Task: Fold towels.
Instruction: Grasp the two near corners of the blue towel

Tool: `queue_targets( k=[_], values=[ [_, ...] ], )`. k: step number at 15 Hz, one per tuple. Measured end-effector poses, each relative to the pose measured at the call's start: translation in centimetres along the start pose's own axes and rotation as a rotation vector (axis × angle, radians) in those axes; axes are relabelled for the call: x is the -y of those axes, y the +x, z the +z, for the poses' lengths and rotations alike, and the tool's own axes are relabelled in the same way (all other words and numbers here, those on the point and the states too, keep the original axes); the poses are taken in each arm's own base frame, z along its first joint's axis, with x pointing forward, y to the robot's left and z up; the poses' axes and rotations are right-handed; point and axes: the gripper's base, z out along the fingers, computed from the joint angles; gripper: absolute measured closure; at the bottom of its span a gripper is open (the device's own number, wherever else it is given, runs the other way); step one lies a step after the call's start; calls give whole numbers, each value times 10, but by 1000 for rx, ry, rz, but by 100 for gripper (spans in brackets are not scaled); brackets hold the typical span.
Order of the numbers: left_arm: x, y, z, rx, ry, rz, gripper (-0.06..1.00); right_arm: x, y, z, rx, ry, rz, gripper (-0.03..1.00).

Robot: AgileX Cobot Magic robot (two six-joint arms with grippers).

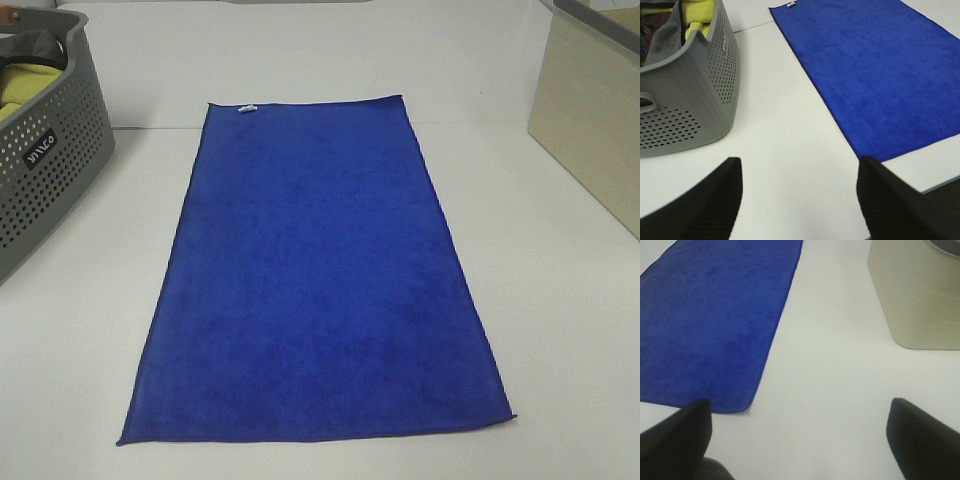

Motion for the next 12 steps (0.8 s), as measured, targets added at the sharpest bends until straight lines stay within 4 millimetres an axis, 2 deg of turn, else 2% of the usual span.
queue_targets(
  k=[12],
  values=[
    [0, 0, 0, 0, 0, 0, 31, 0, 0, 0, 0, 0, 0, 8]
  ],
)
